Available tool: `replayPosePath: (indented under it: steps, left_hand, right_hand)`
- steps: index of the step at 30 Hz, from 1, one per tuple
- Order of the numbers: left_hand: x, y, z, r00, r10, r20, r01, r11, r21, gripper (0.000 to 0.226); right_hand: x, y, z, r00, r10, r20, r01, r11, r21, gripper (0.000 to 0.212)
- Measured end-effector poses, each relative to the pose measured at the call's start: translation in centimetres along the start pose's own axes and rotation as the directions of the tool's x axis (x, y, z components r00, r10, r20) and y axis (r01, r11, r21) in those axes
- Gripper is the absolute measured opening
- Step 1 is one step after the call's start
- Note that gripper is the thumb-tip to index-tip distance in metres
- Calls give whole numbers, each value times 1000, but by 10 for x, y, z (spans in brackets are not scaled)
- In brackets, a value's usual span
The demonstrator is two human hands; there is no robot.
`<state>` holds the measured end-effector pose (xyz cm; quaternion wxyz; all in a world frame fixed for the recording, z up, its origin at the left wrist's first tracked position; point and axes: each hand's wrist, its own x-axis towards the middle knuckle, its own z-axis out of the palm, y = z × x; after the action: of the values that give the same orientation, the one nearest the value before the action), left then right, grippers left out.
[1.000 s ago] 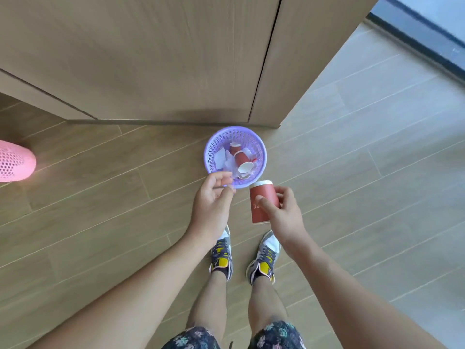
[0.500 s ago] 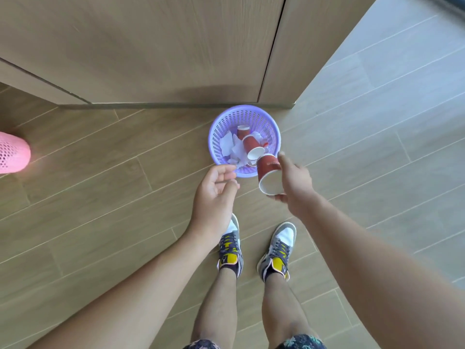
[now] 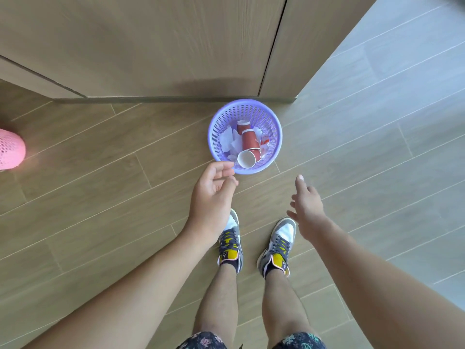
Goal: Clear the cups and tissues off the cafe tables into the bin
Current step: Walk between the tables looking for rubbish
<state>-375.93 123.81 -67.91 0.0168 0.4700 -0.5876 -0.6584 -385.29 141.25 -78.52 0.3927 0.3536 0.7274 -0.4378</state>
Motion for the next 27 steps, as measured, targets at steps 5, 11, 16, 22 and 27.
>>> replayPosePath:
  steps: [5, 11, 16, 22, 27]
  left_hand:
    - [-12, 40, -1, 999, 39, 5, -39, 999, -15, 25]
    - [-54, 123, -7, 990, 131, 44, -130, 991, -26, 23]
    - [-104, 201, -6, 955, 261, 138, -259, 965, -33, 26]
    - [-174, 283, -9, 888, 389, 246, -383, 921, -74, 24]
    - [-215, 313, -12, 842, 448, 300, -454, 889, -53, 29]
  right_hand:
    - [-56, -22, -16, 962, -273, -6, 273, 962, 12, 35]
    - [-175, -99, -44, 833, -547, 85, 534, 834, 141, 27]
    - [-264, -142, -88, 747, -663, 46, 646, 740, 186, 43]
    - [-364, -160, -148, 714, -700, -12, 669, 677, 307, 43]
    - [-414, -156, -189, 667, -740, -89, 714, 600, 361, 43]
